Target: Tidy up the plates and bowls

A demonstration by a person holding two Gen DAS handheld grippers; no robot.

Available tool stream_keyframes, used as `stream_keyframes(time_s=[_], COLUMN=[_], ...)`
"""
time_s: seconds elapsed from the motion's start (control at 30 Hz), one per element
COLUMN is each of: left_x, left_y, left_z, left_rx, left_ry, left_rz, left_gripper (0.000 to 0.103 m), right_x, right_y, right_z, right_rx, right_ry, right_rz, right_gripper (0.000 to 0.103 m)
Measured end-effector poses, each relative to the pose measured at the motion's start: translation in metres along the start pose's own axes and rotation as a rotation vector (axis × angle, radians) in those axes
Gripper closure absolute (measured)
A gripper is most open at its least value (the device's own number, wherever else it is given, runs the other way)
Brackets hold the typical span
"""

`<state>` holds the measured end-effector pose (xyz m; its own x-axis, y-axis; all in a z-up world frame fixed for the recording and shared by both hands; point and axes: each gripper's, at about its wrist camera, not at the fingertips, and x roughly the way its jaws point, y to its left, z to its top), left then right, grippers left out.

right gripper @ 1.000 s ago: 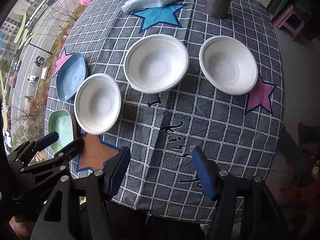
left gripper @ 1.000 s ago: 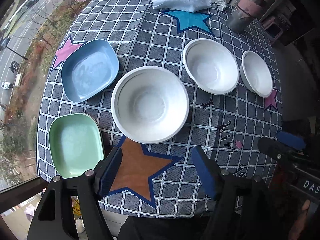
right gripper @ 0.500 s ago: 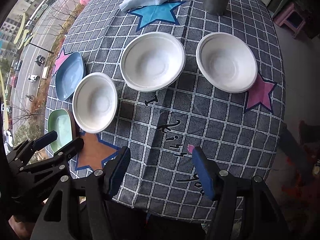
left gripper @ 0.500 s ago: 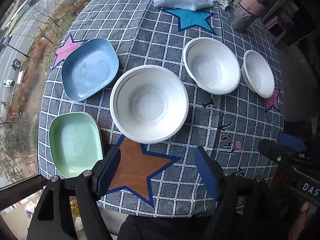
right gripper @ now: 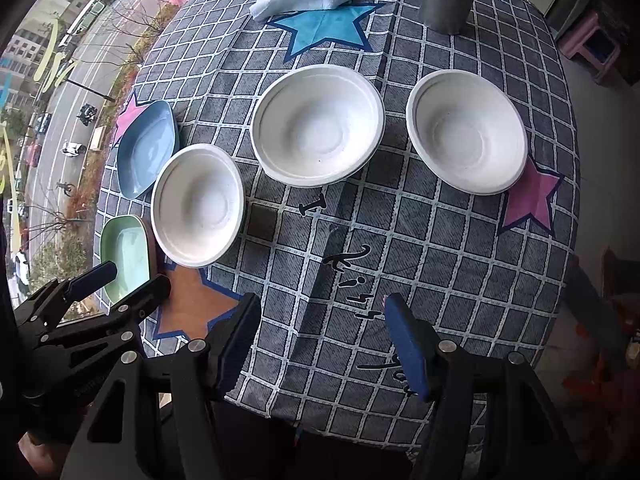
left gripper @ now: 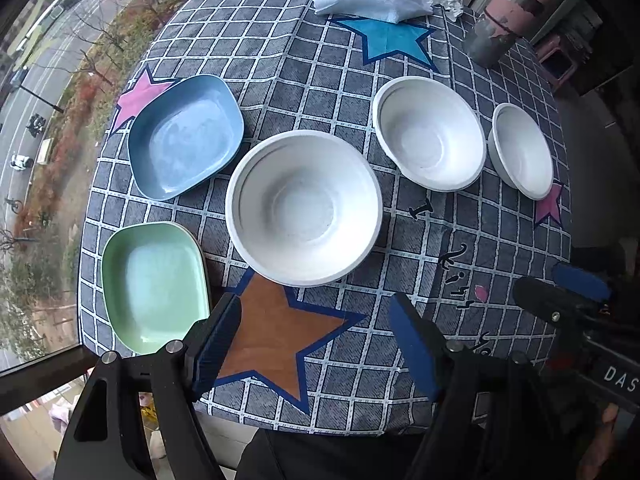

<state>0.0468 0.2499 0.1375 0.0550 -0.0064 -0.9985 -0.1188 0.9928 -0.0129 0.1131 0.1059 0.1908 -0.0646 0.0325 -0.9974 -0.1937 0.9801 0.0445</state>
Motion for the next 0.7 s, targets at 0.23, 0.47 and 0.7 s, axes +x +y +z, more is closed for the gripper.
stream_keyframes(time_s=[0.23, 0.47, 0.7], left_x=[-0.003, -0.011, -0.014], left_y=[-0.01, -0.014, -0.008], left_z=[-0.001, -0.003, -0.006], left_rx=[0.046, 0.06, 0.014], left_ry=[-0.012, -0.046, -0.044], left_rz=[0.064, 0.08, 0.049], left_gripper=[0.023, 0.022, 0.02], right_x=[0.0, 0.002, -0.001], right_y=[0.0, 0.003, 0.003], right_z=[0.0, -0.002, -0.004], right_rx=[-0.014, -0.036, -0.054], right_ry=[0.001, 0.004, -0.002], right_rz=[0.0, 0.004, 0.006], right_gripper=[0.037, 0.037, 0.037])
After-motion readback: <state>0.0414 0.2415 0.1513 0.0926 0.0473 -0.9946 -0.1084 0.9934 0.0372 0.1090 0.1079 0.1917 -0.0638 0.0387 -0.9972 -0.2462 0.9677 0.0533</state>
